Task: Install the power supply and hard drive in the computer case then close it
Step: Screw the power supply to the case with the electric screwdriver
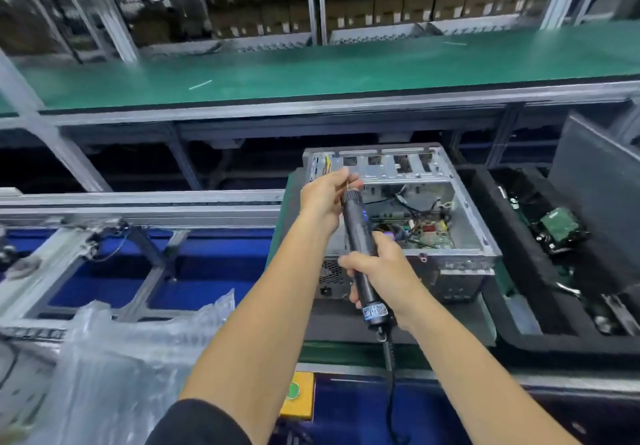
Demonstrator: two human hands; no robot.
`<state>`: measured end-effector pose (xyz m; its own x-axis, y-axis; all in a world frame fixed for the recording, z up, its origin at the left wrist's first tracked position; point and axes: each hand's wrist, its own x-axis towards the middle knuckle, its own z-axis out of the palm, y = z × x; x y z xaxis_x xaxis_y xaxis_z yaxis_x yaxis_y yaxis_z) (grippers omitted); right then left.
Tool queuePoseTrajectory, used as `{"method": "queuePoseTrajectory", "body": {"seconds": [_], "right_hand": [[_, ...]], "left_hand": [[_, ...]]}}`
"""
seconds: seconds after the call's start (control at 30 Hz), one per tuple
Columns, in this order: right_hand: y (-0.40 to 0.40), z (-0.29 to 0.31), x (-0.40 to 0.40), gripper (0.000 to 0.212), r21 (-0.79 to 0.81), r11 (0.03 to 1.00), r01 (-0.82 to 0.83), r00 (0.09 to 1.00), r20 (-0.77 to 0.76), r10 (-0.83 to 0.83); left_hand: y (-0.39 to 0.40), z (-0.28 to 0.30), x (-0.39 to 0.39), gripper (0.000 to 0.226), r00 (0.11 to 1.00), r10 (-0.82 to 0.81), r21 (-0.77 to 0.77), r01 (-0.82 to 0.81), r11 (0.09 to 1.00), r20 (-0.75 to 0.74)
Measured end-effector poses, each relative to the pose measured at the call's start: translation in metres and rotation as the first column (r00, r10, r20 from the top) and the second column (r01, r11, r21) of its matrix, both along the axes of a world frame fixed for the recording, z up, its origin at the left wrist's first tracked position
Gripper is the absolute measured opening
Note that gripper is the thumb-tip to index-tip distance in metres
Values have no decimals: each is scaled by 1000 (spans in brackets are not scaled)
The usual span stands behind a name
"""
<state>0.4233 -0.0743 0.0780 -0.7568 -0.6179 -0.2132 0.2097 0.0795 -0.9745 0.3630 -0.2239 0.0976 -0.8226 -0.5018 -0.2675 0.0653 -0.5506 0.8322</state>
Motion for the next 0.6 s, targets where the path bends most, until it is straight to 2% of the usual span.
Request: {"method": "queuePoseTrajectory", "body": {"seconds": [0.2,0.5,0.6], "right_hand": [[-5,-7,17,30,79,996,-34,999,29,32],[0,-21,36,30,97,995,-22,999,34,19],[-4,-25,44,29,119,992,-41,999,26,38]], "left_hand": [[-11,-15,19,9,1000,-5,144,4,990,4],[-10,-32,47,11,997,-78,172,73,982,19],[-11,-34,59,9,994,-52,95,43,995,91]]}}
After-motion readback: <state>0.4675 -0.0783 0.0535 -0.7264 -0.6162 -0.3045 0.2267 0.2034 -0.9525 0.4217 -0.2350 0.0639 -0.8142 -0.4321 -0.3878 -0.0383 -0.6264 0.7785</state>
